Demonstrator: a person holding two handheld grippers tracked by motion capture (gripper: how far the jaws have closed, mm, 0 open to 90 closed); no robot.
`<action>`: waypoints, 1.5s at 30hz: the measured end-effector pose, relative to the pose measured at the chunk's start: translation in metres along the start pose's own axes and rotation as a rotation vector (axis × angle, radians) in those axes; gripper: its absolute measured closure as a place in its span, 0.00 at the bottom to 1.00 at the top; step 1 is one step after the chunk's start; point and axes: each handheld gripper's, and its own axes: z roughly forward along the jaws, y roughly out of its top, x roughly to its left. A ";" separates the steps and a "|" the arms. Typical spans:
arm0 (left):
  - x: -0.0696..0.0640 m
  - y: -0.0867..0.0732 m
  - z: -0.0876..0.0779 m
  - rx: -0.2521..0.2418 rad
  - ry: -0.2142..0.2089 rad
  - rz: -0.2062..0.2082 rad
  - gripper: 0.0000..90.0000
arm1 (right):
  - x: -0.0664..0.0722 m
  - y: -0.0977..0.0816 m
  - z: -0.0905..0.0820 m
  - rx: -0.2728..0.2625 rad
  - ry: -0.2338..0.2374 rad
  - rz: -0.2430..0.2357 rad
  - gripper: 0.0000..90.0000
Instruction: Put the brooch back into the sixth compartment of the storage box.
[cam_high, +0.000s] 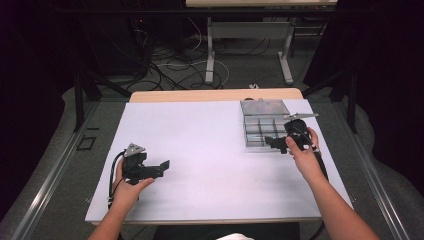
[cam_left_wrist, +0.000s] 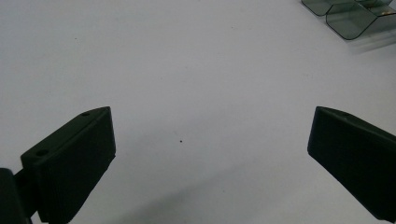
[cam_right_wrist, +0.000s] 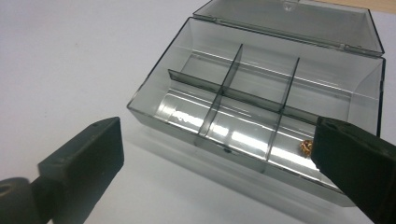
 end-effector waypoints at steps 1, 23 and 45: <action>0.000 0.000 0.000 0.000 0.000 0.000 0.01 | 0.002 -0.002 -0.004 -0.009 0.013 -0.008 0.01; 0.000 0.000 0.000 0.000 0.000 0.000 0.01 | 0.020 -0.041 -0.019 -0.034 0.064 -0.048 0.01; -0.002 0.000 -0.001 -0.004 0.004 -0.001 0.01 | 0.017 -0.070 -0.021 -0.047 0.050 0.004 0.02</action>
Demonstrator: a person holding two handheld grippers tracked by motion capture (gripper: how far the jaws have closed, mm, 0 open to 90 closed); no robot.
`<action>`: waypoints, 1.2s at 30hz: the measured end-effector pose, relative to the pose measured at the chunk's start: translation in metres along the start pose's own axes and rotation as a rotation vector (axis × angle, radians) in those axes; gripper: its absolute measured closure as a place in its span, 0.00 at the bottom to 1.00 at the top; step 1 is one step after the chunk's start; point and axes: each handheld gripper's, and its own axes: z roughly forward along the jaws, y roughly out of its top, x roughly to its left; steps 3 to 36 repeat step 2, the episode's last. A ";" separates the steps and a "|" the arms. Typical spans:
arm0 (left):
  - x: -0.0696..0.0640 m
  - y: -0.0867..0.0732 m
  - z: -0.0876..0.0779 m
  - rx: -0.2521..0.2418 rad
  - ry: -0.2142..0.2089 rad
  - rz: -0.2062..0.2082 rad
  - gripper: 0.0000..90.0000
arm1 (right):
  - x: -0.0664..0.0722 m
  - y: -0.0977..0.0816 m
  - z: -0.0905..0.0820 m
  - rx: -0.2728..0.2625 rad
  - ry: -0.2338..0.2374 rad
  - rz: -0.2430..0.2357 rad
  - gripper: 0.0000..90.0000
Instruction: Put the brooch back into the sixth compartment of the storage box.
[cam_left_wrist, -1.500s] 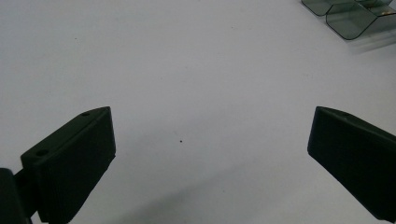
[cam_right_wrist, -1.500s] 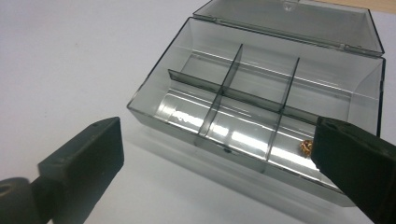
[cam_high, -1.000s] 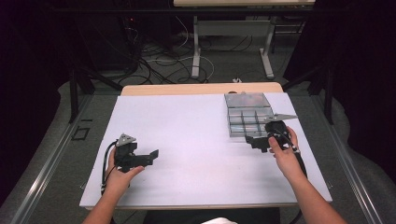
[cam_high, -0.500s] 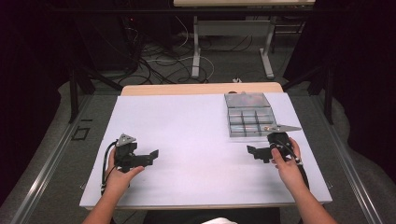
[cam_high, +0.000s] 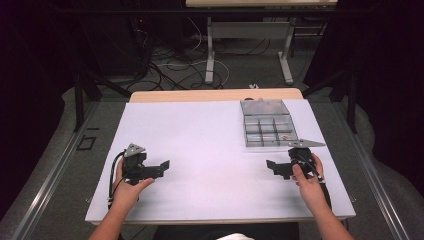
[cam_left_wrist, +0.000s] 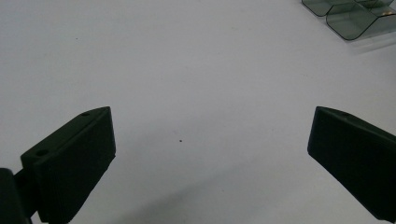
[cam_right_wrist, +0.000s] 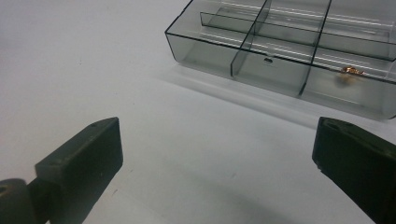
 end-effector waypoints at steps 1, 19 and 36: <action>0.000 0.000 0.000 0.008 -0.003 0.001 0.01 | 0.001 0.000 0.000 -0.001 0.000 -0.001 0.02; 0.001 0.001 -0.001 0.020 -0.009 0.001 0.01 | 0.001 -0.001 -0.001 -0.001 -0.002 -0.008 0.02; 0.001 0.001 -0.001 0.020 -0.009 0.001 0.01 | 0.001 -0.001 -0.001 -0.001 -0.002 -0.008 0.02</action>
